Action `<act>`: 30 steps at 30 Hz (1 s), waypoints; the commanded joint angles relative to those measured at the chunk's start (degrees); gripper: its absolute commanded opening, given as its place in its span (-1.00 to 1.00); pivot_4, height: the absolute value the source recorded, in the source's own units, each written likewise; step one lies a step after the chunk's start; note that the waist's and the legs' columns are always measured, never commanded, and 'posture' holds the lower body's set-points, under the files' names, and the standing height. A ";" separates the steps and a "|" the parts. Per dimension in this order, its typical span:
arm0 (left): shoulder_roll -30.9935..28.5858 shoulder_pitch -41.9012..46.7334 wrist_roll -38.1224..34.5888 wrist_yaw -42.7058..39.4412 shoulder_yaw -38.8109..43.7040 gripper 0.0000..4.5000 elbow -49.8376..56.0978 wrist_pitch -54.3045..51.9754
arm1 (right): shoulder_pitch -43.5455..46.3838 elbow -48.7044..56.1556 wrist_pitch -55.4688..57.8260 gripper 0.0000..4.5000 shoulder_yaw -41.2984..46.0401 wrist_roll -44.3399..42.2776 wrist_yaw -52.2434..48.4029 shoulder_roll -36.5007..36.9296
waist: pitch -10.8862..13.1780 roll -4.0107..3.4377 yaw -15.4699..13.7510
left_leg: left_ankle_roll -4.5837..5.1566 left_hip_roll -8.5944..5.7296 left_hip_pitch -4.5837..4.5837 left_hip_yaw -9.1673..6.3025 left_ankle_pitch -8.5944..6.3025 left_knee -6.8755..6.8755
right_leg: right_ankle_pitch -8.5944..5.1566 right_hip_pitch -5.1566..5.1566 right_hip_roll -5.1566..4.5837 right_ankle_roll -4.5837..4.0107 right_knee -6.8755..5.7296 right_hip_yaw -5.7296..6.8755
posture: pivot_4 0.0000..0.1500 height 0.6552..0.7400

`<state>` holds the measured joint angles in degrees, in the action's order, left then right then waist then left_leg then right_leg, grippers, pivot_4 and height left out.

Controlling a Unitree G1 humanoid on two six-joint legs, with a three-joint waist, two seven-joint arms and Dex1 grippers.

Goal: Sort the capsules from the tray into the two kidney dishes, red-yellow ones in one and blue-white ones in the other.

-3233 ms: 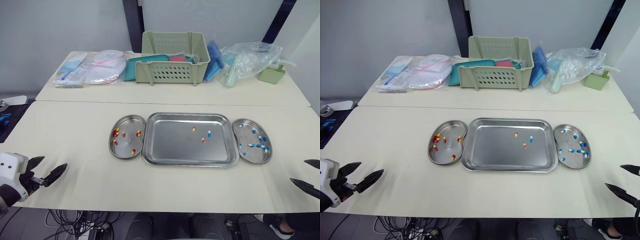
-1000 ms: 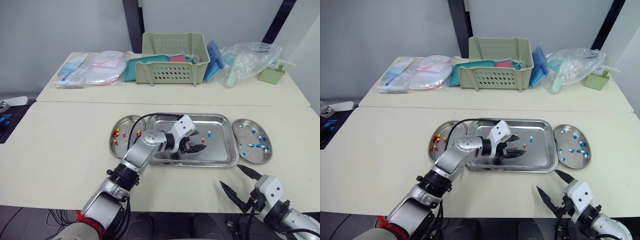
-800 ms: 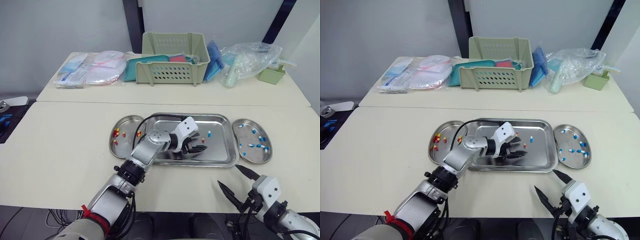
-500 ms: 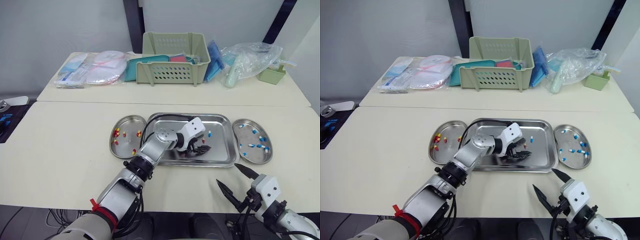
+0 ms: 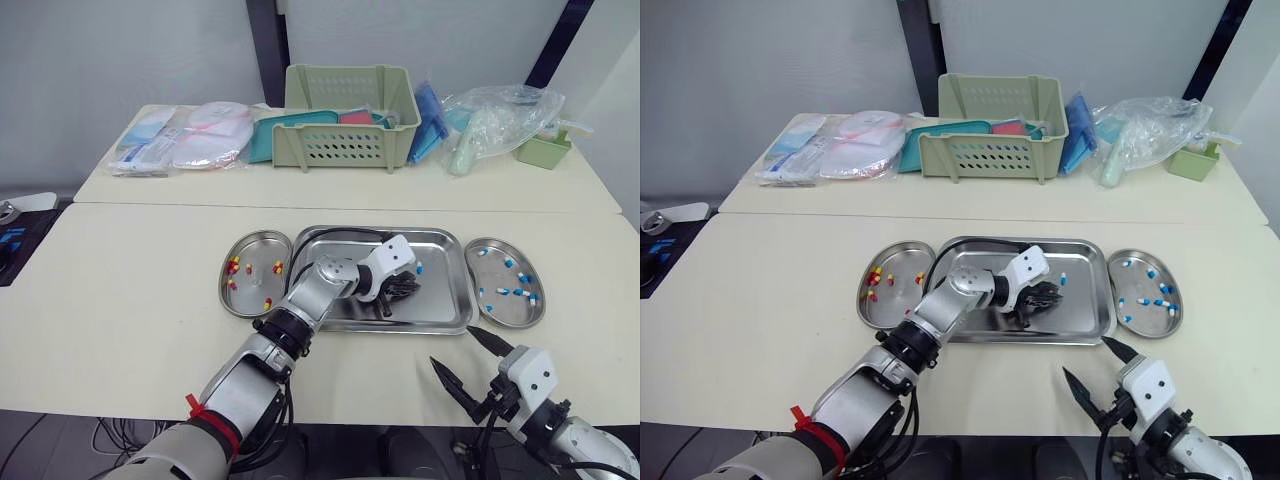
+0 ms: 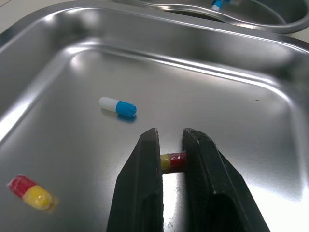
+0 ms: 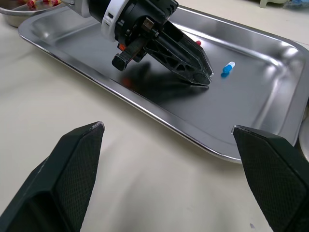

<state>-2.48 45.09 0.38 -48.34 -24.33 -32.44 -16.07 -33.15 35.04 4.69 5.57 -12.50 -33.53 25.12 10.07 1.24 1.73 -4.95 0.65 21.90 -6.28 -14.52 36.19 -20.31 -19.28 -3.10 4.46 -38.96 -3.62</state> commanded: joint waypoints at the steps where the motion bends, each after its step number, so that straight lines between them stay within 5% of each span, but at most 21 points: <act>1: -0.59 -1.31 0.25 -1.09 -0.01 -0.83 3.07 -1.70 | 0.41 2.18 0.04 1.00 0.32 -0.61 0.41 0.28 | 0.00 0.00 -0.01 | 0.00 0.00 0.00 0.00 0.00 0.00 | 0.00 0.00 0.00 0.00 0.00 0.00 | 1.00 1.00; 13: -17.46 -9.72 -10.16 -1.78 14.32 -0.83 41.96 -25.78 | 5.26 2.62 1.15 1.00 -0.67 -1.85 -4.86 5.93 | -0.03 -0.09 0.30 | -0.01 0.04 -0.01 0.01 0.00 -0.01 | 0.00 -0.02 0.00 0.00 -0.01 -0.03 | 1.00 1.00; 23: -31.13 -21.25 -15.21 4.48 29.99 -0.83 54.66 -39.32 | 17.12 -1.04 4.46 1.00 -3.81 -8.52 -15.68 13.03 | 0.02 0.00 0.14 | 0.00 0.04 0.01 -0.07 0.00 0.03 | 0.00 0.00 0.00 0.00 0.01 0.03 | 1.00 1.00; 30: -34.48 -29.55 -17.63 8.73 36.91 -0.83 60.31 -41.99 | 23.42 -4.97 4.52 1.00 -5.55 -9.76 -20.52 14.48 | 0.05 0.07 -0.12 | 0.00 0.06 0.01 -0.09 0.00 0.02 | 0.00 0.00 -0.01 -0.01 0.00 0.06 | 1.00 1.00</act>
<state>-36.27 15.50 -16.46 -40.69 10.42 25.16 -58.00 -10.34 29.68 9.35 0.05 -21.11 -52.84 39.02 10.12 1.31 1.61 -4.95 0.71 21.91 -6.37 -14.52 36.21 -20.31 -19.28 -3.11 4.45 -38.96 -3.56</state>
